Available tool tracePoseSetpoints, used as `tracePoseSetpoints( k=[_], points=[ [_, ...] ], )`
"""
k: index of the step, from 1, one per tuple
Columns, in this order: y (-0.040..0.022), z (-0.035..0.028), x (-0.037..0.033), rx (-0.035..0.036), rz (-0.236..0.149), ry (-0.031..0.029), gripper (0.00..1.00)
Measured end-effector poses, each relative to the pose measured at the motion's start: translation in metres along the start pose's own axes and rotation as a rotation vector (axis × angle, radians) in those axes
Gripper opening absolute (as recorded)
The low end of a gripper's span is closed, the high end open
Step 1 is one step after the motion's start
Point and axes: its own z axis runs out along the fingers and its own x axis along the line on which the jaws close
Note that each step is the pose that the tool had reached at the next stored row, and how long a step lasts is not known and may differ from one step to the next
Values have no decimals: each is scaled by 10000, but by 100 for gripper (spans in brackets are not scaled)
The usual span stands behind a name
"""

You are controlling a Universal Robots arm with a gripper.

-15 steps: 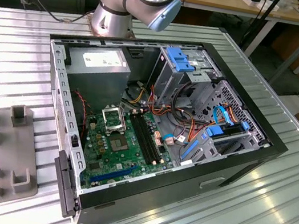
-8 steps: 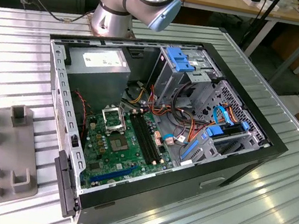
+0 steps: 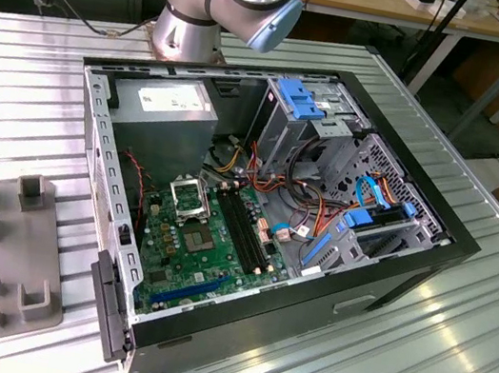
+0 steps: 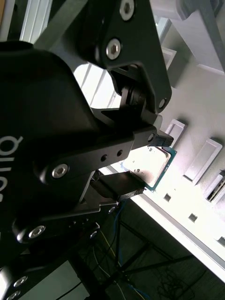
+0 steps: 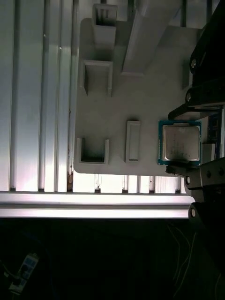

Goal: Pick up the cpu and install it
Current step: 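Pick up the cpu and move it towards the insertion slot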

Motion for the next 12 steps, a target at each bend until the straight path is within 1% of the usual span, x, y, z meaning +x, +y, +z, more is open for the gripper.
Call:
tracePoseSetpoints(
  k=[6, 12],
  points=[
    [0, -10, 0, 0, 0, 2, 47],
    [-1, -39, 1, -1, 0, 9, 47]
  ],
)
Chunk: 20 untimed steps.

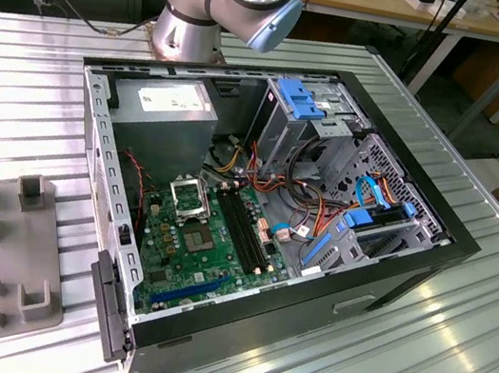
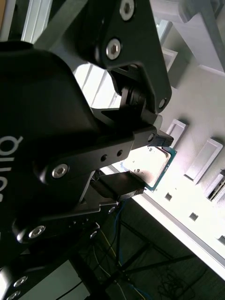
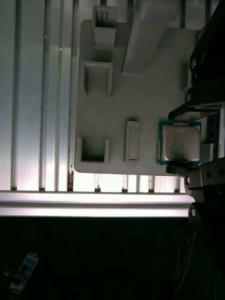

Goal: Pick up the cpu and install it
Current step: 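Pick up the cpu and move it towards the insertion slot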

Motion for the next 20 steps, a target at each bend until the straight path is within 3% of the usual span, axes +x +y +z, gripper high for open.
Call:
tracePoseSetpoints(
  k=[20],
  points=[
    [-2, -89, 1, -1, -1, 25, 47]
  ],
)
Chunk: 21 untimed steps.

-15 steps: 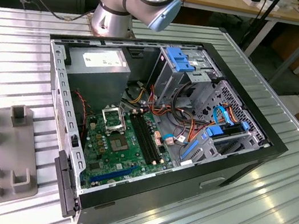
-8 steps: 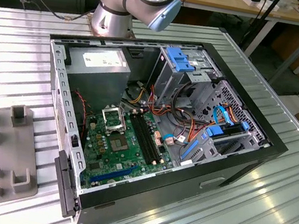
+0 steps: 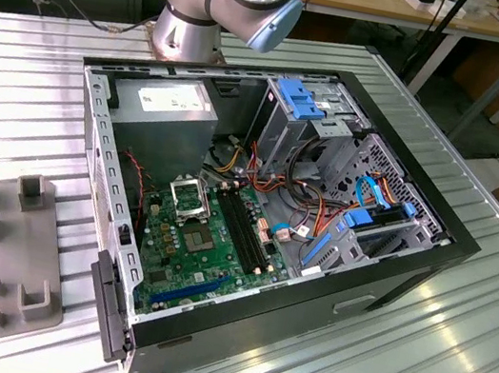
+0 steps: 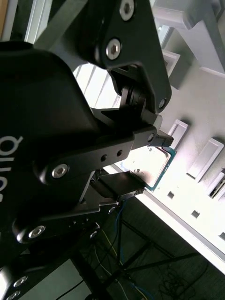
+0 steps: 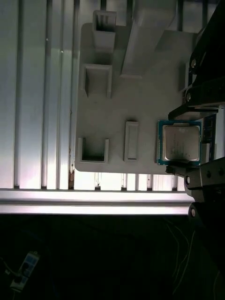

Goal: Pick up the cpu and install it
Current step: 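Pick up the cpu and move it towards the insertion slot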

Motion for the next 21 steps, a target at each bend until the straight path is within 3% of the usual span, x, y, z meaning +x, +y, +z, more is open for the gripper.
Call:
tracePoseSetpoints(
  k=[21],
  points=[
    [-2, -92, 3, -1, 0, 22, 47]
  ],
)
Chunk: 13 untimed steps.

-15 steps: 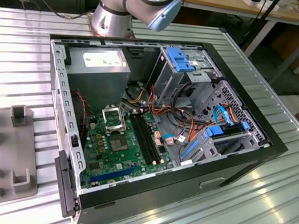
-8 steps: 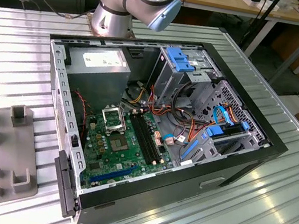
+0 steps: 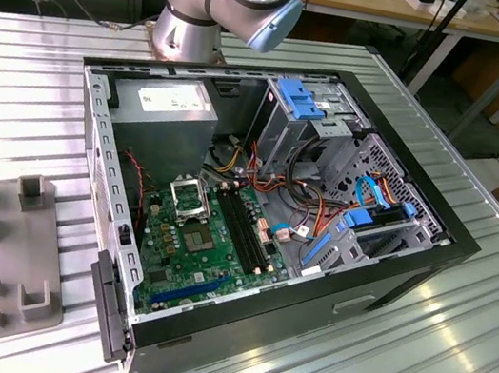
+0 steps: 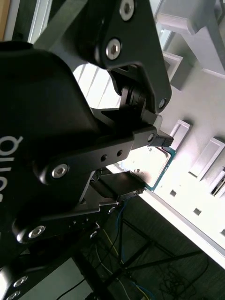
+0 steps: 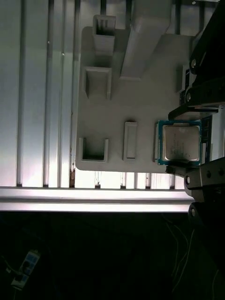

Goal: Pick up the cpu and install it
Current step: 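Pick up the cpu and move it towards the insertion slot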

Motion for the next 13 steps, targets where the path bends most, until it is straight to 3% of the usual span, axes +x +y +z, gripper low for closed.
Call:
tracePoseSetpoints(
  k=[13],
  points=[
    [-1, -48, 1, 0, 0, 21, 47]
  ],
)
